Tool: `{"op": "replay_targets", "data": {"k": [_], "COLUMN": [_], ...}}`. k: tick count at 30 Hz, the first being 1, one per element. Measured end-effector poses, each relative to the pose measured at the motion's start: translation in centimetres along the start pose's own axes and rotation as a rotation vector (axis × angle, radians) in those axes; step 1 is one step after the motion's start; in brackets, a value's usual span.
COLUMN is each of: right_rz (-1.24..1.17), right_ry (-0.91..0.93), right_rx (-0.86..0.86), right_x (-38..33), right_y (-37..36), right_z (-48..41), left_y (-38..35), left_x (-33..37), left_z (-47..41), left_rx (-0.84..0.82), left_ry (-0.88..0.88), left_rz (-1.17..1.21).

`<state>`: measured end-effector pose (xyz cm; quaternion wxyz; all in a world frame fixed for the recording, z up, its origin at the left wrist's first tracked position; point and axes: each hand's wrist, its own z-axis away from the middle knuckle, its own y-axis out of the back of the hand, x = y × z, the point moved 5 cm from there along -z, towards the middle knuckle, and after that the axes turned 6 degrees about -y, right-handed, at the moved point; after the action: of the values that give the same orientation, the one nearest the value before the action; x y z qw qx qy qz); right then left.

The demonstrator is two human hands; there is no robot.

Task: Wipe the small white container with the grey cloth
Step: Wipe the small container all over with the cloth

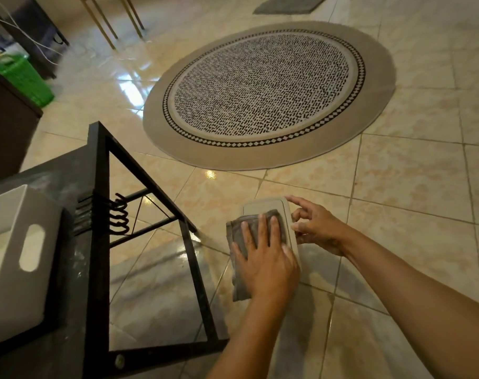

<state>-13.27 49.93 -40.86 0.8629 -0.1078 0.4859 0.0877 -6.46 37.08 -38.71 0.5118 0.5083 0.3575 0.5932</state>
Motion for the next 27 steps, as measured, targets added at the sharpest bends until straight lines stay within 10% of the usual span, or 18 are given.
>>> {"op": "replay_targets", "data": {"k": [7, 13, 19, 27], "right_rz": [-0.105, 0.403, 0.604, 0.285], "right_ry": [0.011, 0.049, 0.015, -0.071], "right_rx": [0.115, 0.284, -0.026, -0.162], "right_x": [1.1, -2.7, -5.3, -2.1], "right_y": [-0.1, 4.0, 1.5, 2.6], "right_z": [2.9, 1.5, -3.2, -1.2], "left_y": [-0.5, 0.4, 0.5, 0.8], "left_x": [0.4, -1.0, -2.2, -4.3], "left_z": [0.0, -0.2, -0.2, -1.3], "left_rx": [0.088, 0.091, 0.076, 0.074], "left_ry": [-0.126, -0.350, -0.455, -0.392], "left_rz": [-0.020, -0.034, -0.091, -0.106]}}
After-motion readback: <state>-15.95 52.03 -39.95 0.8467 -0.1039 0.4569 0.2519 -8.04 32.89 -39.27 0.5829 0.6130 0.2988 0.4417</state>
